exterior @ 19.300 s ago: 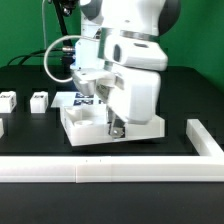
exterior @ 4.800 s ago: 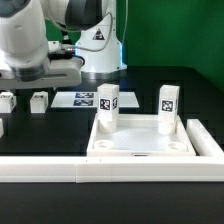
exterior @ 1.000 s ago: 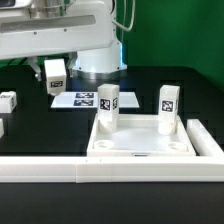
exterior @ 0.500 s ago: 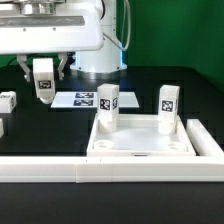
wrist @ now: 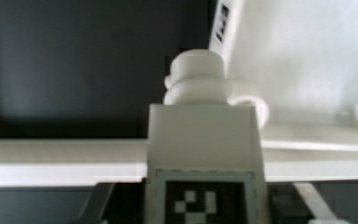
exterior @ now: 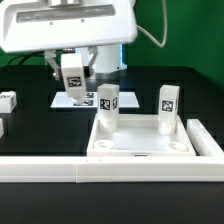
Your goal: Assemble square table
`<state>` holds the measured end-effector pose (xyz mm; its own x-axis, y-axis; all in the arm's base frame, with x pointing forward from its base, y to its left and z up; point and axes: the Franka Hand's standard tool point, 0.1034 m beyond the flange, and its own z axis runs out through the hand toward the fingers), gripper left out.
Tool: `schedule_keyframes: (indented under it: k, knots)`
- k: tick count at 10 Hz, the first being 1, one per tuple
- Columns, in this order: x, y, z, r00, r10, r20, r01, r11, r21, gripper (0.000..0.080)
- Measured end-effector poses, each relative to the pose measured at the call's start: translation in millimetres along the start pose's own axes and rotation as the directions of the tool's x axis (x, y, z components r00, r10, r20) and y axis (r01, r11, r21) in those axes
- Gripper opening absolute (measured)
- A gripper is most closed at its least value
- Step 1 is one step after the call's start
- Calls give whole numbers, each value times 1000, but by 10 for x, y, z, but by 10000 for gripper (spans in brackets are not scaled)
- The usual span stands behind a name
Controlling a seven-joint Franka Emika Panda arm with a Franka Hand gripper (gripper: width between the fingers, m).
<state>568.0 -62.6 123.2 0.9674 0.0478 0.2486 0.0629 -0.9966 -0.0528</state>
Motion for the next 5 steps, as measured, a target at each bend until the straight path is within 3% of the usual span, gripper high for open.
schedule_keyframes:
  k: [2,3,4,5]
  knots:
    - [-7,29,0,1000,4,-4,-4,1000,-6,287]
    - [1,169,-28,996,-37,-79,32,998,-62,287]
    - [-100,240,-19,992,-5,-124,-6,996,-91,287]
    - [-50,58,-7,991,16,-135,-25,998,-66,287]
